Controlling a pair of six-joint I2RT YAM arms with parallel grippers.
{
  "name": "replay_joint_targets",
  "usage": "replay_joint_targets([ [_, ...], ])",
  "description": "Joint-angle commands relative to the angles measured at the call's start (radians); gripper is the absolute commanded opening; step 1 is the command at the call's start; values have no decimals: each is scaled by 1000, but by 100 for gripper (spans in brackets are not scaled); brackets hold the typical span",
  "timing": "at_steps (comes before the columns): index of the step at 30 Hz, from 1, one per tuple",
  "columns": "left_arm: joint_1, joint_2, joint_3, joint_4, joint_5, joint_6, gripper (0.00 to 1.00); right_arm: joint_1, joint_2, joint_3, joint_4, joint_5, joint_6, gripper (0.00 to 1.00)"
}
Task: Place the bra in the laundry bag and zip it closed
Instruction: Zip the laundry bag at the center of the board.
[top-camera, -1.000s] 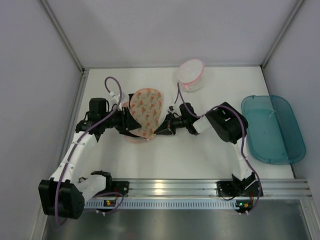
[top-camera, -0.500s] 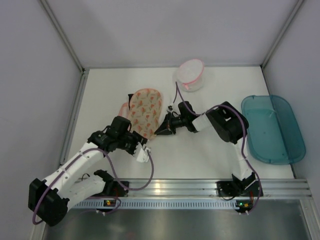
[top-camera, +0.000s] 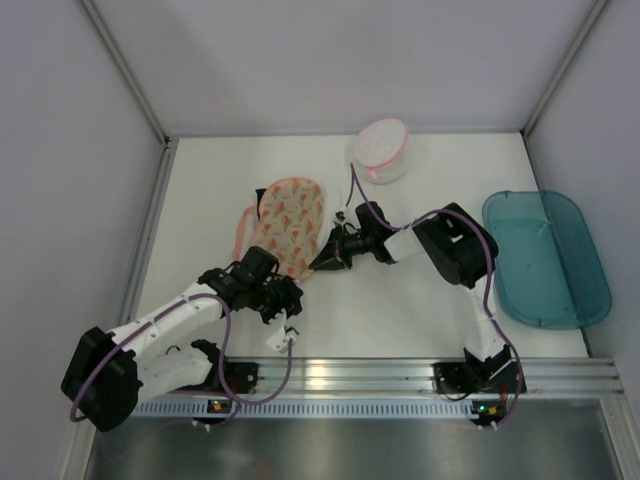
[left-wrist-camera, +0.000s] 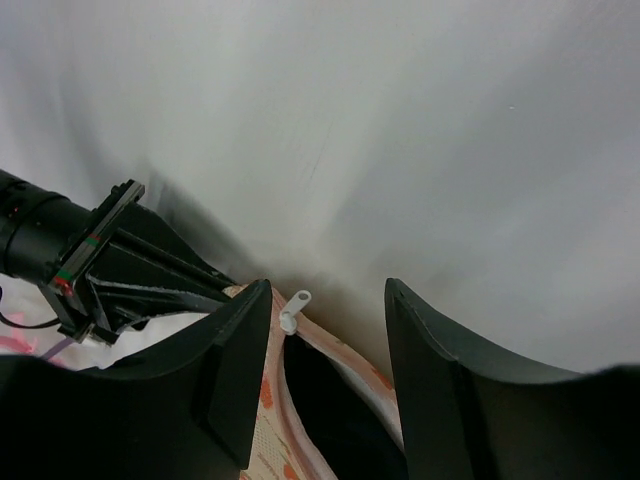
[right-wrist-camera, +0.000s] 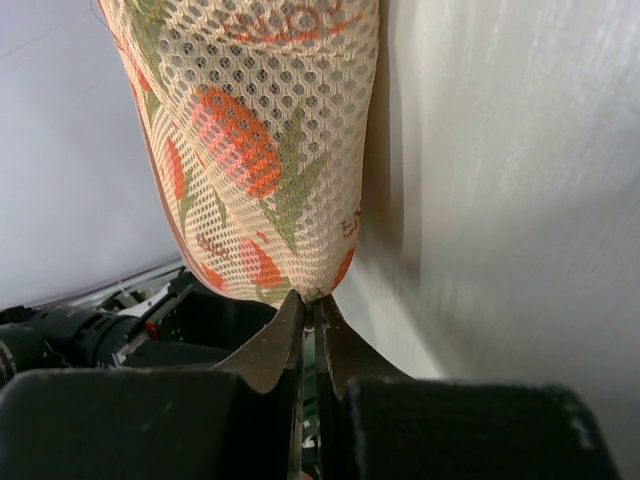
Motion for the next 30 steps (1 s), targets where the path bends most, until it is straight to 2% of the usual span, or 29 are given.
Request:
replay_joint_targets([
  [1,-42,57,-3,131,-44,177,55,12,4,9,-103,4,57,0],
  [5,-62,102,-62,305,-110,181,54,17,15,14,-99,-4,68,0],
  [12,-67,169,-119,470,-225,203,52,18,9,8,-105,-5,73,0],
  [20,-67,232,-216,757,-280,209,49,20,19,15,-113,-5,71,0],
  [22,-67,228,-227,780,-274,203,46,18,22,15,-114,-5,71,0],
  [25,-67,196,-231,778,-257,192,34,18,25,18,-114,-7,71,0],
  [26,-67,195,-234,774,-250,192,34,18,25,20,-114,-5,71,0],
  [30,-67,102,-236,677,-208,182,16,17,29,21,-114,-5,70,0],
])
